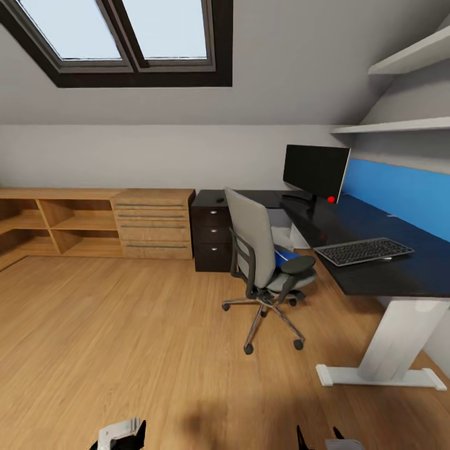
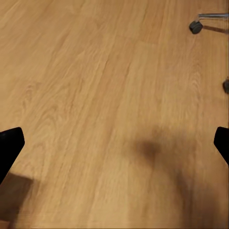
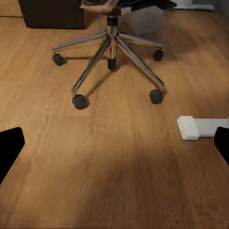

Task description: In the bedroom, organize the workspace by keeping the computer under the desk, ensuring the monitor is on the desk, placing the keyboard on the desk next to the monitor, placing the mouse on the desk next to the keyboard, moving the folder from the swivel chair onto the desk next to the mouse, stacking the notebook on top of the folder with the pen on top of the notebook, and positioning the swivel chair next to the desk.

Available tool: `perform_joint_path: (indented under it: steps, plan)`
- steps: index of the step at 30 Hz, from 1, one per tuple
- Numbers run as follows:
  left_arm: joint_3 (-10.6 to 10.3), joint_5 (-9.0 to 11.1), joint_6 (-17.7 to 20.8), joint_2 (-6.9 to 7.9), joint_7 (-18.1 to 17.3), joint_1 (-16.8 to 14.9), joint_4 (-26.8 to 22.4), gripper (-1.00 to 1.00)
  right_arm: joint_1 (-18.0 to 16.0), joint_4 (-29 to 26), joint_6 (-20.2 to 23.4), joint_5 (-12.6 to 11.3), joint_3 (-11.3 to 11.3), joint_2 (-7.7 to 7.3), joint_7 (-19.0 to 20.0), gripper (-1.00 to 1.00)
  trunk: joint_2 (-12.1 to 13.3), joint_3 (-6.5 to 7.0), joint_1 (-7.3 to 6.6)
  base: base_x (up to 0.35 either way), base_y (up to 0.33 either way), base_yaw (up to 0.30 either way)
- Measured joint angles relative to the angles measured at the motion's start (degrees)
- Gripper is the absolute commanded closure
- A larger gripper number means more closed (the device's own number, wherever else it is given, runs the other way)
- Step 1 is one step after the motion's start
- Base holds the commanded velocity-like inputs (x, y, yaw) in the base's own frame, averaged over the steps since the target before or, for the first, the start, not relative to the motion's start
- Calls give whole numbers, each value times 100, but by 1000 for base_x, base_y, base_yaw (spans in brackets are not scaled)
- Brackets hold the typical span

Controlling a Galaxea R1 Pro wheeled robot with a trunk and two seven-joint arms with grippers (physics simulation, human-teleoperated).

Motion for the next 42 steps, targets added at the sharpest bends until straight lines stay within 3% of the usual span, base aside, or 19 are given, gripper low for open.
perform_joint_path:
  steps: [1, 2, 3, 5, 6, 8, 10, 14, 17, 22, 26, 32, 34, 37, 42]
  plan:
    - [-1, -7, 295, 3, 0, 0, -330, -100, -2, -576, 653, -1, -4, 8, -7, -100, -40, -17, 22, 0, 0, 0]
    - [-9, -14, 1011, 9, -5, 1, -957, -100, 2, -1455, 2050, -11, 10, 68, -33, -100, -80, -36, 44, 0, 0, 0]
    - [-10, -14, 1247, 11, -7, 2, -1141, -100, -2, -1993, 2506, -5, 15, 98, -43, -100, -120, -53, 66, 0, 0, 0]
    - [-14, -14, 1694, 11, -7, 4, -1375, -100, -13, -2397, 3244, -6, 20, 169, -75, -100, -201, -90, 110, 0, 0, 0]
    - [-21, -11, 2603, 2, 3, -188, -1668, -100, -318, -2954, 4616, -8, 28, 397, -320, -100, -240, -107, 132, 0, 0, 0]
    - [-26, -7, 2920, -8, -3, -531, -1747, -100, -938, -3105, 5283, 2, 30, 542, -535, -100, -320, -142, 176, 0, 0, 0]
    - [-43, 11, 3268, -61, -10, -1274, -1749, -100, -1871, -2909, 6182, -3, 11, 725, -810, -100, -400, -176, 220, 0, 0, 0]
    - [-49, -2, 3311, -91, -16, -1557, -942, -100, -2058, -2663, 6010, -133, -314, 754, -876, -100, -561, -251, 308, 0, 0, 0]
    - [-50, -6, 3234, -87, -29, -1618, -798, -100, -2080, -2593, 5778, -173, -419, 747, -890, -100, -681, -304, 374, 0, 0, 0]
    - [-23, -9, 3108, -86, -1, -1645, -935, -100, -2040, -3000, 5673, -198, -480, 734, -886, -100, -882, -394, 484, 0, 0, 0]
    - [-5, -8, 2773, -81, -3, -1647, -1062, -100, -1610, -3719, 5700, -202, -487, 726, -880, -100, -1042, -466, 572, 0, 0, 0]
    - [-6, -12, 2689, -85, -3, -1643, -1086, -100, -1406, -3991, 5685, -175, -484, 716, -885, -100, -1283, -574, 704, 0, 0, 0]
    - [-6, -13, 2679, -88, 57, -1640, -1142, -100, -1378, -4131, 5670, -177, -486, 639, -880, -100, -1363, -609, 747, 0, 0, 0]
    - [-23, -7, 2680, -105, 328, -1639, -1369, -100, -1235, -4407, 5666, -193, -481, 627, -884, -100, -1483, -663, 813, 0, 0, 0]
    - [-26, 0, 2684, -112, 481, -1639, -1398, -100, -1209, -4426, 5662, -189, -480, 621, -885, -100, -1684, -753, 923, 0, 0, 0]
